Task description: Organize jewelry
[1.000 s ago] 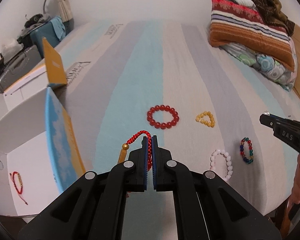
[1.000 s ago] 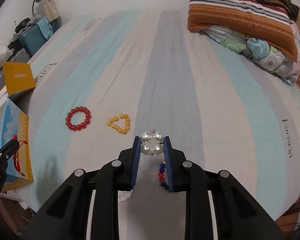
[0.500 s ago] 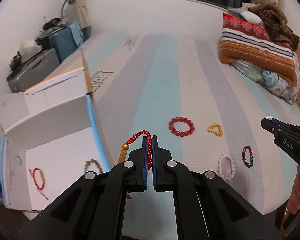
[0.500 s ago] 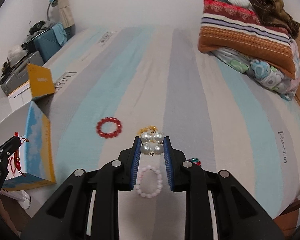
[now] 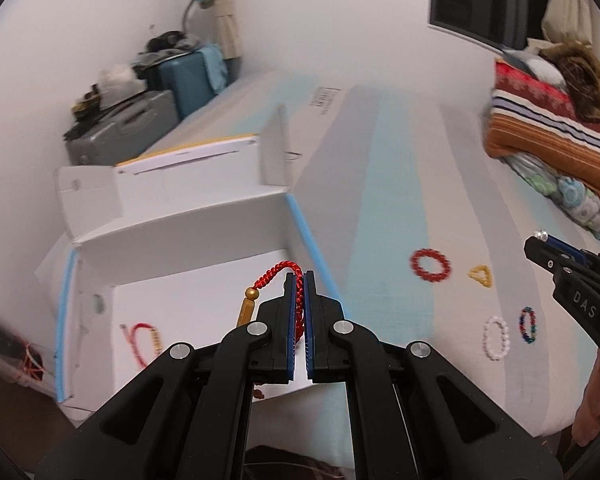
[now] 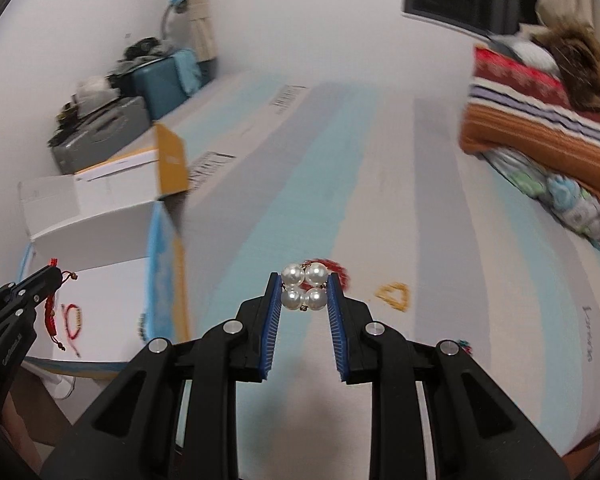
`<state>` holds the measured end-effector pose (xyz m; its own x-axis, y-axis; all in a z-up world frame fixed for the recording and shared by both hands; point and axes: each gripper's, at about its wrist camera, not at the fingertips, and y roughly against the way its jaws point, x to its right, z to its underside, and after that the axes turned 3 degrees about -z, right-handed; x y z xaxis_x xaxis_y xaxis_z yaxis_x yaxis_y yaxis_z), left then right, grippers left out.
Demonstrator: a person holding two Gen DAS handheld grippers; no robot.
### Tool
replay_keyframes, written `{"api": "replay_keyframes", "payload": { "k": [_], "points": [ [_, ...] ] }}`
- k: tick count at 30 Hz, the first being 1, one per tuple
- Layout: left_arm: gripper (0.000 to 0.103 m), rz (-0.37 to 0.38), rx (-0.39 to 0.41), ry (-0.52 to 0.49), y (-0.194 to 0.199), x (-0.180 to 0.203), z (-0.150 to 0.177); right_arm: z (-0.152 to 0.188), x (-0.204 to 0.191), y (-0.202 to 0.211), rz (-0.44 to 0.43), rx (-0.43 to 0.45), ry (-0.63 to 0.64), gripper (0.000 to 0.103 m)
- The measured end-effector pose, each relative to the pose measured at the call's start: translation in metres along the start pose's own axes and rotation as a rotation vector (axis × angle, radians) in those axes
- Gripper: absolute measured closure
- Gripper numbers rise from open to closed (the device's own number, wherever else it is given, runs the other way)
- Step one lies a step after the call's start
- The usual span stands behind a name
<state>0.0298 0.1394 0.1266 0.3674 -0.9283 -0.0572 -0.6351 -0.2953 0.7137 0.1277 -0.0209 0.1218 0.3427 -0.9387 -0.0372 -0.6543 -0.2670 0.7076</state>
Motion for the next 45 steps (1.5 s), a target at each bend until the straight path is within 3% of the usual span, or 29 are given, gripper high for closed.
{"api": "replay_keyframes", "payload": {
  "k": [14, 24, 34, 45],
  "points": [
    [0.100, -0.093, -0.057, 0.118, -0.017, -0.114, 0.016, -0.009, -0.127, -0.027, -0.113, -0.023, 0.138, 0.081],
    [0.100, -0.138, -0.118, 0.151, -0.046, -0.162, 0.035, 0.002, -0.203, -0.069, -0.178, -0.105, 0.211, 0.081],
    [0.100, -0.141, -0.223, 0.159, -0.087, -0.175, 0.052, 0.029, -0.222, -0.124, -0.185, -0.259, 0.213, 0.081],
    [0.100, -0.143, -0.309, 0.172, -0.122, -0.185, 0.068, 0.042, -0.227, -0.155, -0.157, -0.348, 0.216, 0.081]
  ]
}}
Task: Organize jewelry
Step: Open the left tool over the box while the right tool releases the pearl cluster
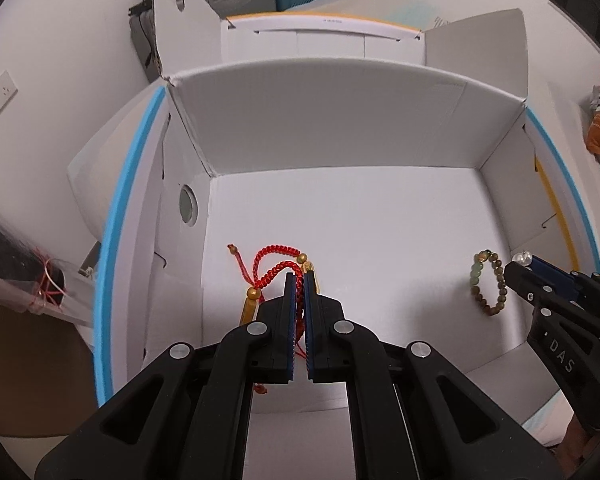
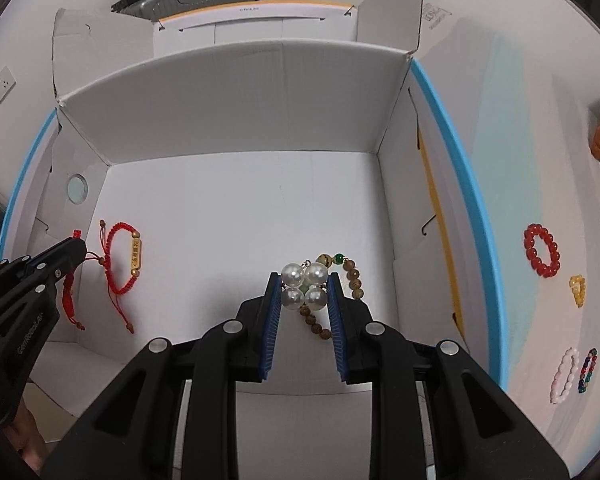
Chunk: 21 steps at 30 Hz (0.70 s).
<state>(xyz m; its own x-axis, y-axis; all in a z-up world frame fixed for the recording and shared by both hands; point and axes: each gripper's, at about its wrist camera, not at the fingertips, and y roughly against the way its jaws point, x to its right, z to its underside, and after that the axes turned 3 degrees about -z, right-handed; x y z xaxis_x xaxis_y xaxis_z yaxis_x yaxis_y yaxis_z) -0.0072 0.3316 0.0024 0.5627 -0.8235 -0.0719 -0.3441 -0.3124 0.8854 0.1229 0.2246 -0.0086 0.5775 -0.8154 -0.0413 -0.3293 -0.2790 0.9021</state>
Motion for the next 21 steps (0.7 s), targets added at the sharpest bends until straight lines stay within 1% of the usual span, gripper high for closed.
{"api": "replay_keyframes", "payload": {
  "k": [3, 4, 7, 8, 9, 10, 11, 14, 15, 16, 17, 18, 20, 21],
  "points": [
    [0.099, 0.012, -0.003, 0.004, -0.003, -0.002, 0.000, 0.001, -0.004, -0.005, 0.001, -0.005, 0.007, 0.081],
    [0.096, 0.019, 0.001, 0.003, -0.003, -0.002, 0.001, 0.002, -0.005, -0.005, 0.001, -0.004, 0.010, 0.081],
    [0.095, 0.002, 0.011, 0.007, -0.003, -0.003, 0.003, 0.002, -0.008, -0.006, -0.001, 0.004, 0.018, 0.080],
    [0.095, 0.004, 0.009, 0.010, -0.003, -0.004, 0.003, 0.003, -0.009, -0.005, -0.004, 0.007, 0.016, 0.079],
    [0.091, 0.001, 0.012, 0.011, -0.001, -0.005, 0.004, 0.003, -0.009, -0.003, -0.008, 0.009, 0.015, 0.077],
    [0.080, -0.007, 0.020, 0.016, 0.001, -0.006, 0.004, 0.004, -0.010, -0.001, -0.011, 0.017, 0.018, 0.070],
    [0.066, -0.012, 0.031, 0.023, 0.004, -0.007, 0.004, 0.004, -0.010, 0.003, -0.012, 0.028, 0.019, 0.063],
    [0.044, -0.034, 0.075, 0.048, 0.016, -0.014, 0.004, 0.004, -0.009, 0.015, -0.023, 0.057, 0.019, 0.053],
    [0.040, -0.041, 0.086, 0.052, 0.020, -0.016, 0.003, 0.003, -0.010, 0.019, -0.023, 0.065, 0.021, 0.050],
    [0.034, -0.048, 0.096, 0.061, 0.024, -0.018, 0.003, 0.003, -0.009, 0.025, -0.018, 0.080, 0.022, 0.044],
    [0.032, -0.047, 0.100, 0.066, 0.026, -0.019, 0.003, 0.003, -0.008, 0.029, -0.017, 0.091, 0.021, 0.038],
    [0.031, -0.047, 0.103, 0.070, 0.028, -0.021, 0.003, 0.003, -0.007, 0.033, -0.016, 0.100, 0.020, 0.036],
    [0.020, -0.058, 0.109, 0.069, 0.033, -0.023, 0.003, 0.003, -0.003, 0.042, -0.005, 0.120, 0.016, 0.029],
    [0.018, -0.055, 0.118, 0.069, 0.036, -0.024, 0.002, 0.003, -0.002, 0.045, 0.002, 0.129, 0.013, 0.027]
  ]
}}
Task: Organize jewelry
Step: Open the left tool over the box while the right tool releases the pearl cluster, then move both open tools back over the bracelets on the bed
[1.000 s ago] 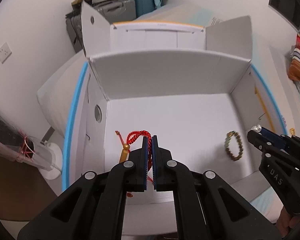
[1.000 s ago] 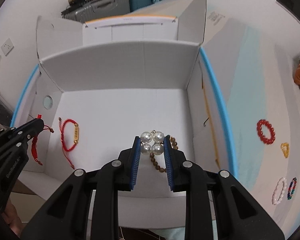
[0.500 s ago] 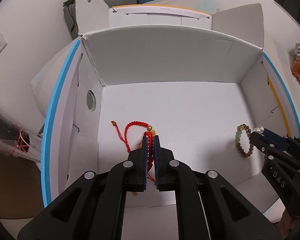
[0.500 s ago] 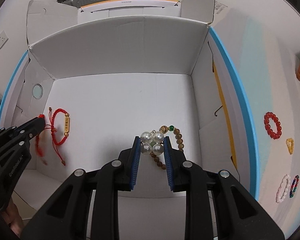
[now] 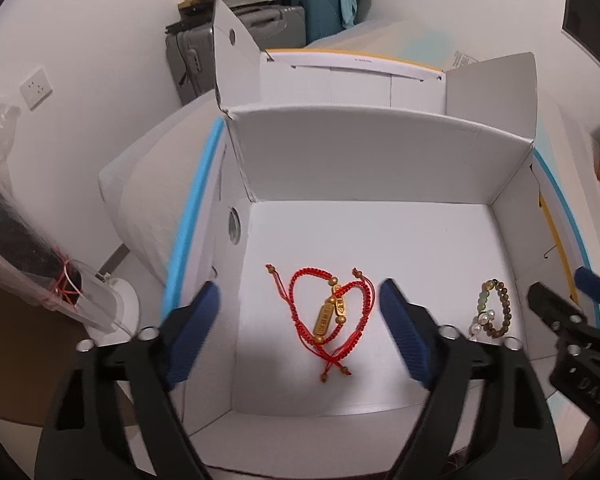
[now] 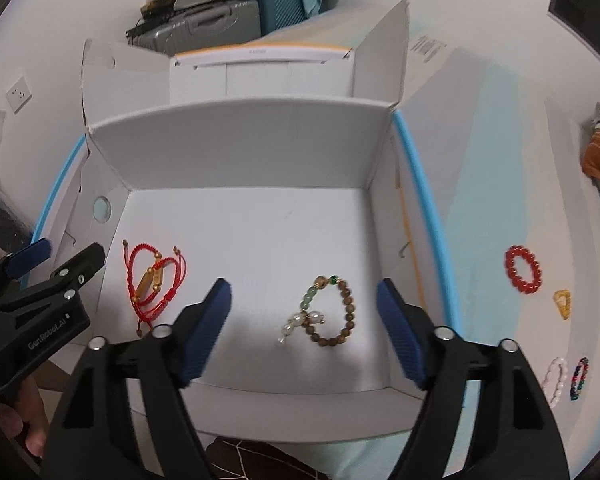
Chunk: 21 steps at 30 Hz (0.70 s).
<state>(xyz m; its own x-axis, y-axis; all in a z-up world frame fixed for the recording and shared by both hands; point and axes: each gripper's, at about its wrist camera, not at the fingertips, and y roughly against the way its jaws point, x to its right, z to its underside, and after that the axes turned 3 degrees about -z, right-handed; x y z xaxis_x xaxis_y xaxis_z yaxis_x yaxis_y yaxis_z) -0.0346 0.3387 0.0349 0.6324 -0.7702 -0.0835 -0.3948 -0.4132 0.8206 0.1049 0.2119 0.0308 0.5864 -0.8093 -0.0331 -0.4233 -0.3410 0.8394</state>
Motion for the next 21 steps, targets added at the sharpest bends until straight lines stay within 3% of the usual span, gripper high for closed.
{"api": "replay_keyframes", "payload": {
  "k": [2, 8, 21],
  "points": [
    [0.010, -0.005, 0.015, 0.009, 0.005, -0.001, 0.000, 0.003, 0.006, 0.009, 0.020, 0.018, -0.011, 0.022],
    [0.006, 0.007, 0.055, -0.019, 0.023, 0.012, 0.001, 0.009, 0.021, 0.031, 0.046, 0.058, -0.023, 0.012],
    [0.006, 0.082, 0.113, -0.064, 0.071, 0.075, -0.001, 0.028, 0.081, 0.091, 0.102, 0.133, -0.084, 0.010]
  ]
}}
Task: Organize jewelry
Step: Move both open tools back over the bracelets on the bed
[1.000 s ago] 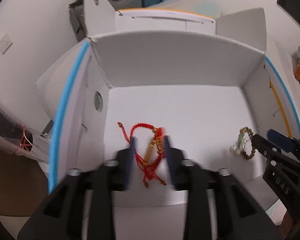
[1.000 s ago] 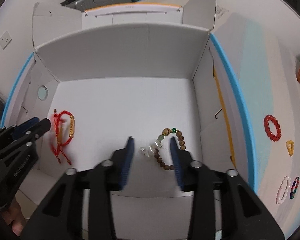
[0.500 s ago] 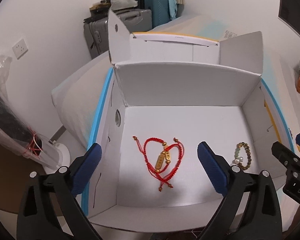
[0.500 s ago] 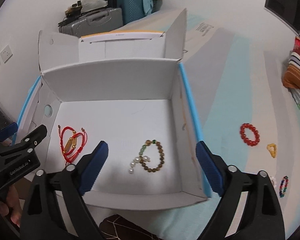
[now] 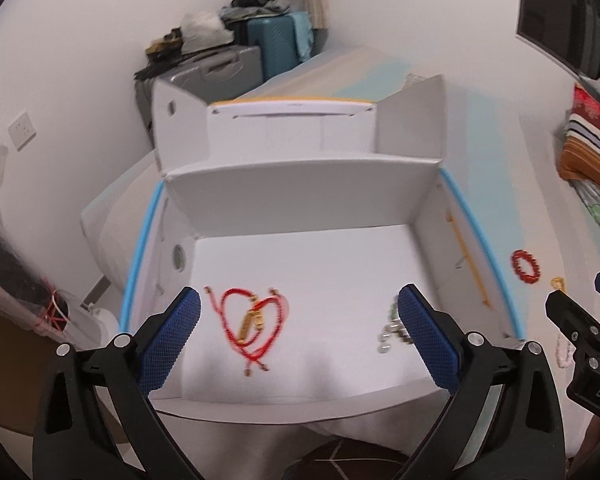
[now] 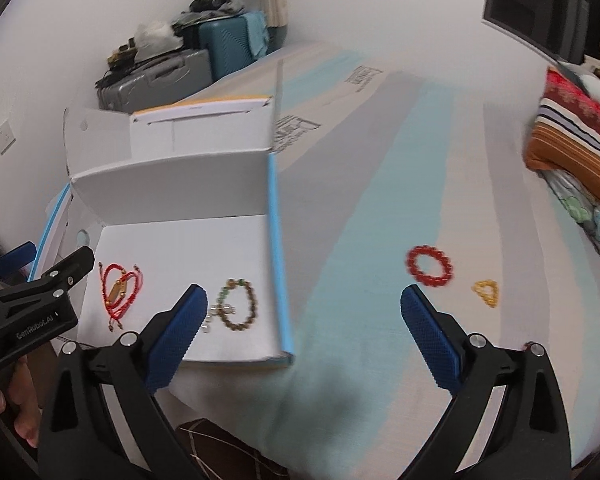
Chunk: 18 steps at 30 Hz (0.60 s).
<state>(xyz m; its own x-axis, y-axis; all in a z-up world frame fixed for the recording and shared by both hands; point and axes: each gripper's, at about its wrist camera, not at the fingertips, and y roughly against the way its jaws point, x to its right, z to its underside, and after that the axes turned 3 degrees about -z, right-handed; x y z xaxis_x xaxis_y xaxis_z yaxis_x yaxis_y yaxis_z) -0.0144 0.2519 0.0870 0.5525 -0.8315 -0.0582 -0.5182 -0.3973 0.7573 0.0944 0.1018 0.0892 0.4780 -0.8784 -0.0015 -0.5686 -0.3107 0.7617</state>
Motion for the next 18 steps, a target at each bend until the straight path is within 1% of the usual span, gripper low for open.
{"api": "replay_keyframes", "payload": {
  "k": [3, 8, 15, 18],
  "points": [
    [0.006, 0.028, 0.009, -0.020, 0.008, 0.019, -0.003, 0.003, 0.022, 0.011, 0.012, 0.009, -0.024, 0.010],
    [0.006, 0.101, 0.032, -0.045, 0.025, 0.056, -0.008, 0.008, 0.064, 0.028, 0.041, 0.020, -0.072, 0.009],
    [0.006, 0.148, 0.056, -0.115, 0.039, 0.113, -0.017, 0.016, 0.119, 0.044, 0.063, 0.028, -0.132, 0.009],
    [0.006, 0.169, 0.061, -0.146, 0.040, 0.140, -0.019, 0.022, 0.150, 0.047, 0.084, 0.027, -0.163, 0.010]
  ]
}}
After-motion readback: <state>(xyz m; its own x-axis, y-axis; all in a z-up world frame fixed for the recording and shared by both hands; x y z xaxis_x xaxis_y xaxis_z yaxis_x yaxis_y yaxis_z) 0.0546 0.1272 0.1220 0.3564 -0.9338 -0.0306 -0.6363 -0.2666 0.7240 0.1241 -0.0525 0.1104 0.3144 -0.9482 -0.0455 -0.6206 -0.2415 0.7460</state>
